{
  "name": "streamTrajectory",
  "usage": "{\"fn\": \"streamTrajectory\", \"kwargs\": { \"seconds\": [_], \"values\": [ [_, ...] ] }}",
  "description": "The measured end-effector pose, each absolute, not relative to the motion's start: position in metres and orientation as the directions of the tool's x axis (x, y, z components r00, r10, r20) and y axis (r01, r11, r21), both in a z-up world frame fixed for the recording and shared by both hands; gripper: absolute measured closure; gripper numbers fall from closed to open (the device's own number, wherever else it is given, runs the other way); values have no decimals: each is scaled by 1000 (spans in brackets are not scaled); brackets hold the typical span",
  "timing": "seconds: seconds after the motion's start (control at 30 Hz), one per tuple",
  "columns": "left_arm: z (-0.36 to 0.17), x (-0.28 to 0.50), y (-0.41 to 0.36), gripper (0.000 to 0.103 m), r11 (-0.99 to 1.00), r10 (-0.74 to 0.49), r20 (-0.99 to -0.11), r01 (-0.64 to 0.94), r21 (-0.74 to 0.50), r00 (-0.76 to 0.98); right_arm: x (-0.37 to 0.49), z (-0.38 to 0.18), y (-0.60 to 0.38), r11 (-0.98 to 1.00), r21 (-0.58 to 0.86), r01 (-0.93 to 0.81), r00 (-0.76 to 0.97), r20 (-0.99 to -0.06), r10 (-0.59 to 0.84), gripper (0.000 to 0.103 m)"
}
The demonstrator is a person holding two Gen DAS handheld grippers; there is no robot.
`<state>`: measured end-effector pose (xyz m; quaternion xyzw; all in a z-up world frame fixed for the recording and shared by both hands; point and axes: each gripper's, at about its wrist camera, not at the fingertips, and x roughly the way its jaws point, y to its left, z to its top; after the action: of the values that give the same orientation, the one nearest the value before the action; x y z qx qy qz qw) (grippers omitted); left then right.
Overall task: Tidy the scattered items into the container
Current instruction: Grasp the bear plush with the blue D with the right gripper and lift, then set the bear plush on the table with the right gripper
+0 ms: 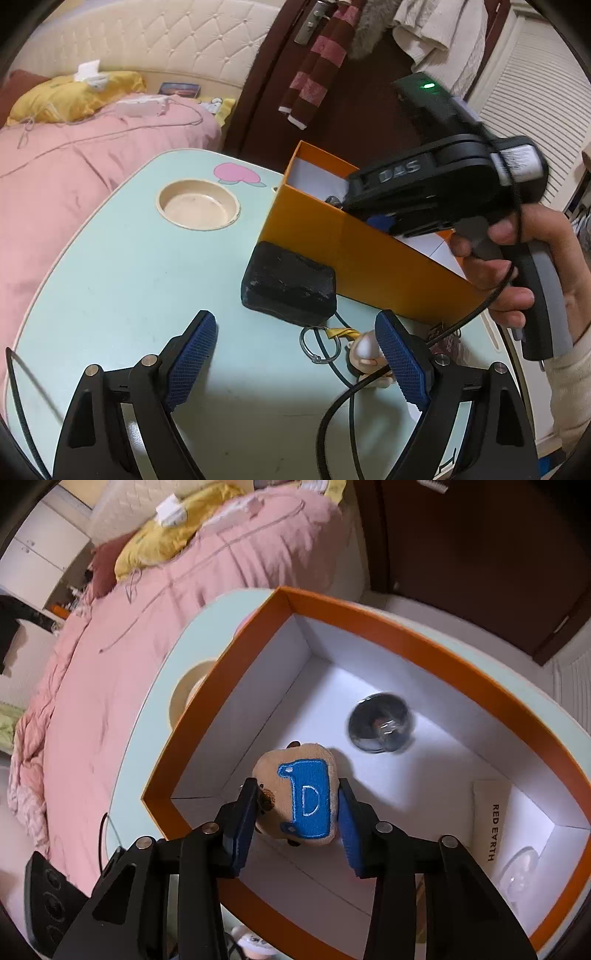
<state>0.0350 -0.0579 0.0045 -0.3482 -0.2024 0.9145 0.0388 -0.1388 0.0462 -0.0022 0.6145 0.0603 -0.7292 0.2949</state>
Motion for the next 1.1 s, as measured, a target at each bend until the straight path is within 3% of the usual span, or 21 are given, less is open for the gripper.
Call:
{"fn": "streamTrajectory", "kwargs": {
  "seconds": [0.27,0.4,0.63,0.8,1.1],
  "values": [
    [5,34,-58,15,-914,211,-623,73,-398,-753,-102,80,104,-792,295,534,-341,-782,-522,60],
    [5,34,-57,15,-918,205,-626,74,-390,-752,-65,104,136,-753,326,571,-376,-712,-593,60],
    [5,37,-57,15,-925,191,-631,77,-371,-752,-3,62,154,-782,317,536,-317,-783,-535,60],
    [5,38,-55,15,-928,186,-633,79,-365,-751,10,18,148,-834,234,500,-331,-838,-434,57],
    [20,40,-55,15,-932,183,-613,63,-357,-769,27,29,168,-830,262,493,-451,-739,-501,54]
  ]
}}
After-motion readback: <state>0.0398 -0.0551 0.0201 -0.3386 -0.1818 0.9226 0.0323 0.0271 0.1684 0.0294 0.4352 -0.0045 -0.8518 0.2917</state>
